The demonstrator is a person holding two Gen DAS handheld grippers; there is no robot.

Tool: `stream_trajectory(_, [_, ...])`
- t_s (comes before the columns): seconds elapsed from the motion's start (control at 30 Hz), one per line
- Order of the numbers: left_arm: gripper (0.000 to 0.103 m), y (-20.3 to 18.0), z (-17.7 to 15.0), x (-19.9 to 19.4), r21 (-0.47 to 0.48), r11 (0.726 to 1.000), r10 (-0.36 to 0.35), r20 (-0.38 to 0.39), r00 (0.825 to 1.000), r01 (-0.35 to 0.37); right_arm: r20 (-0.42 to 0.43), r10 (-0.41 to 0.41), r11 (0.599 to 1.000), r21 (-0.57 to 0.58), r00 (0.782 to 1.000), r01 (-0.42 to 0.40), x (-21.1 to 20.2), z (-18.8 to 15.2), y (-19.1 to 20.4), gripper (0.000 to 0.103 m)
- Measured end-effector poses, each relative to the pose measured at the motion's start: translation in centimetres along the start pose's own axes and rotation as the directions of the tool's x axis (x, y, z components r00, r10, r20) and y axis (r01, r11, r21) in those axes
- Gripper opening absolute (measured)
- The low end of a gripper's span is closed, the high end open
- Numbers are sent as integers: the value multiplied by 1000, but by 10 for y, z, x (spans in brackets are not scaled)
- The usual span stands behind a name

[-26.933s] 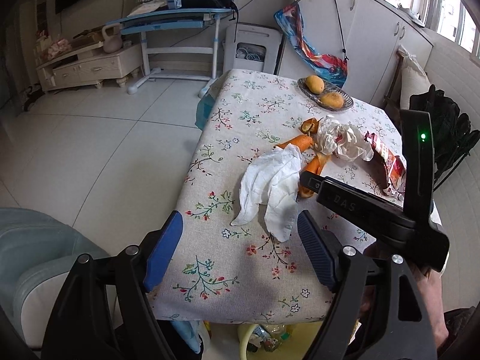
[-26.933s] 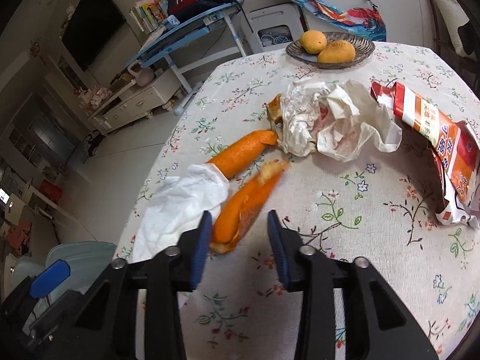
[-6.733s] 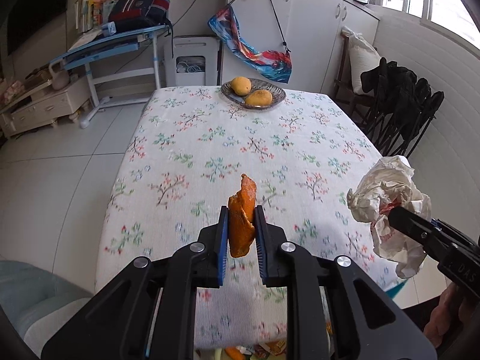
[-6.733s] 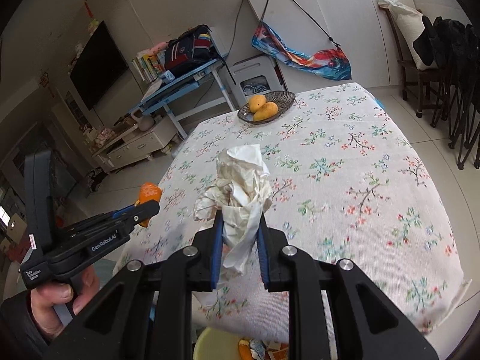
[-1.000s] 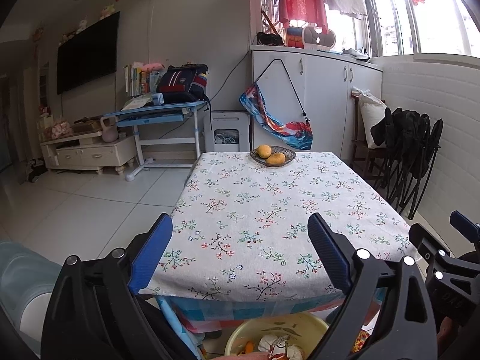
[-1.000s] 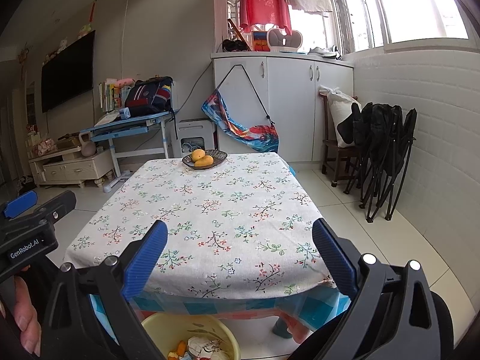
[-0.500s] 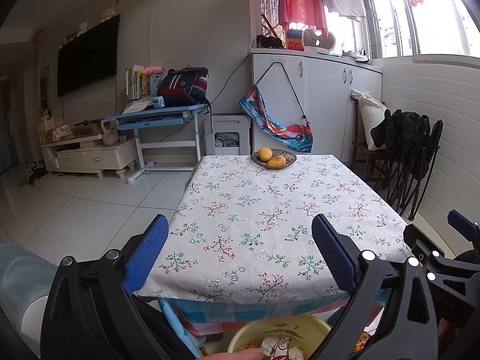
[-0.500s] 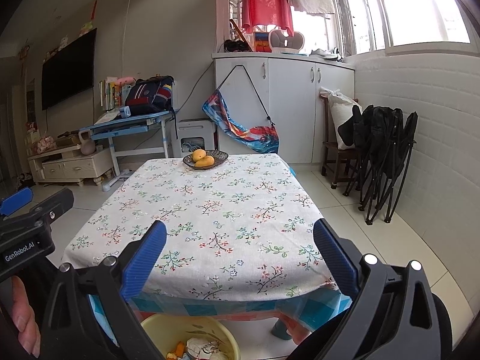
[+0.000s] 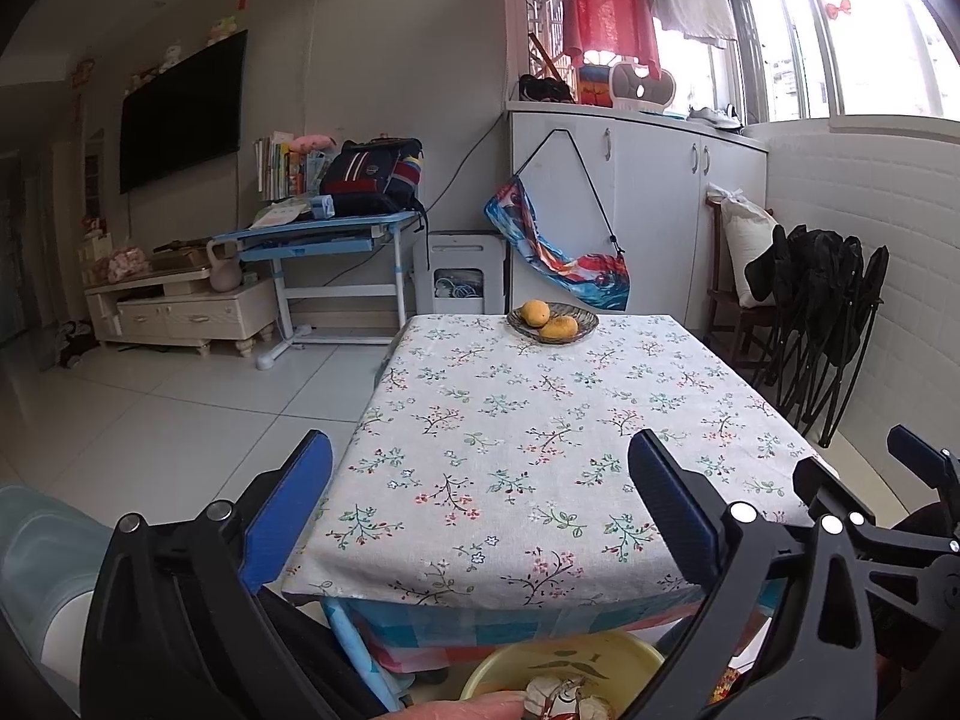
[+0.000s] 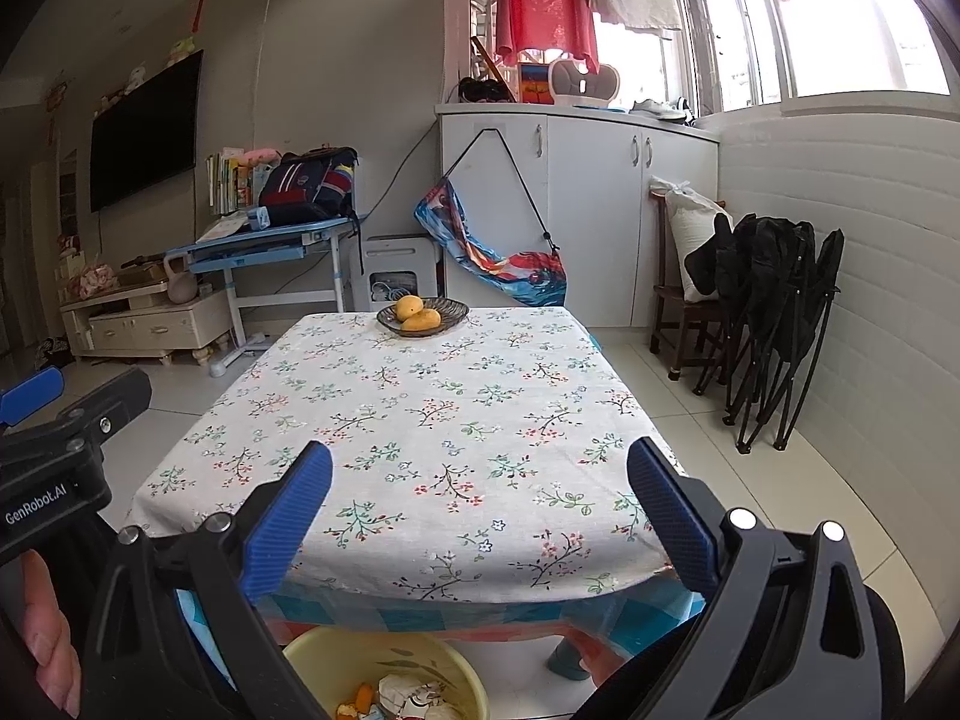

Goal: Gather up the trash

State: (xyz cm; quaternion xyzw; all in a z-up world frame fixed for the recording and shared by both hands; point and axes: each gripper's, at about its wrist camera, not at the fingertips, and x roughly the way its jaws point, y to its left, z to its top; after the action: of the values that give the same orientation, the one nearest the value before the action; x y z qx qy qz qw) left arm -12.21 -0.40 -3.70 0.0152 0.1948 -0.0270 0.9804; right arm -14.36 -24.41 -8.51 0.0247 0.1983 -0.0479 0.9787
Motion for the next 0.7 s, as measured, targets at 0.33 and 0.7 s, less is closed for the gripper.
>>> stream_trajectory(0.33, [96, 2, 0, -1, 2, 1000, 10, 6, 1000, -10, -2, 1, 1000, -7, 1000, -1, 1, -1, 2, 95])
stream_trajectory(0.7, [96, 4, -2, 0, 3, 1000, 31, 6, 1000, -31, -3, 1, 1000, -7, 1000, -1, 0, -2, 4, 95])
